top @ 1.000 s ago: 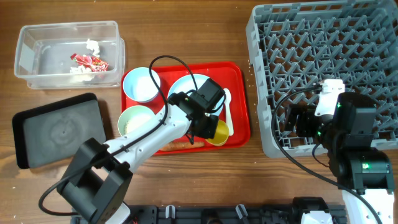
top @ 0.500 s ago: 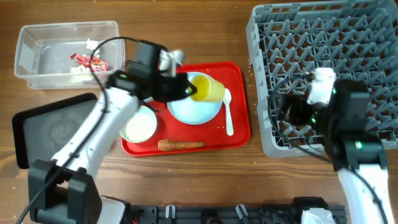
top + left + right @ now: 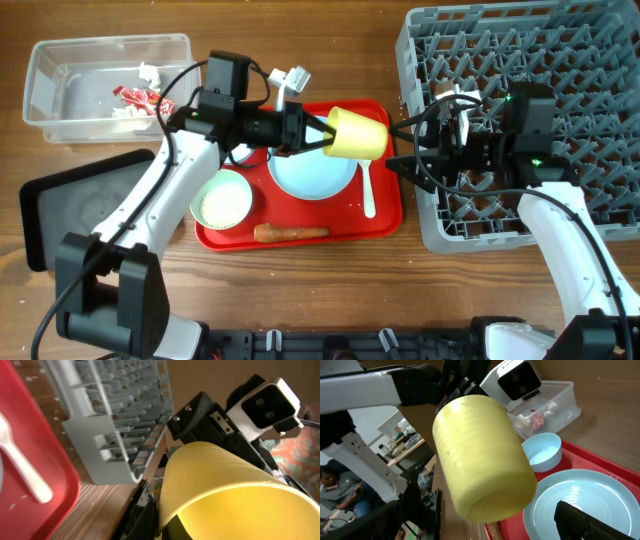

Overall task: Sort waste into correct bins and load items into the dishwasher rack
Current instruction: 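Grasp the yellow cup with the left gripper and lift it, then hand the yellow cup from the left gripper to the right gripper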

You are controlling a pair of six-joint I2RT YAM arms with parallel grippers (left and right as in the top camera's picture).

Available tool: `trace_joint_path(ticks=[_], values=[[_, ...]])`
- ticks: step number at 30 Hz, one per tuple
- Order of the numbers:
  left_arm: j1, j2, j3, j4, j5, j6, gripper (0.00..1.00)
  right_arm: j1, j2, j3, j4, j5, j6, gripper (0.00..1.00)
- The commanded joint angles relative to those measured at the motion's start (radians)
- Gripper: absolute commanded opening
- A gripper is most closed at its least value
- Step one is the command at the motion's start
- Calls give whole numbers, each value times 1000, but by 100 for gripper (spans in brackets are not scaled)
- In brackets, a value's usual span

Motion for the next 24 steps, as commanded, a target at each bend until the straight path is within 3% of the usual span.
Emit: trace_joint_path(ticks=[1,9,12,14,20,24], values=[[-44,8,14,65,49,-89,4,8,7,16,28,-62,-23,100],[-112,10,13,155,27,-146,4,8,7,16,36,-63,-23,98],[-114,10,13,156,14,-171,4,8,7,16,39,-63,-23,93],[-114,10,13,156,15,-171,4,8,7,16,40,-63,-18,84],[-114,10,14,157,7,-171,4,8,7,16,178,-104,143,69],[-114,10,14,174,-1,-176,4,16,7,16,183,-103,160,67]])
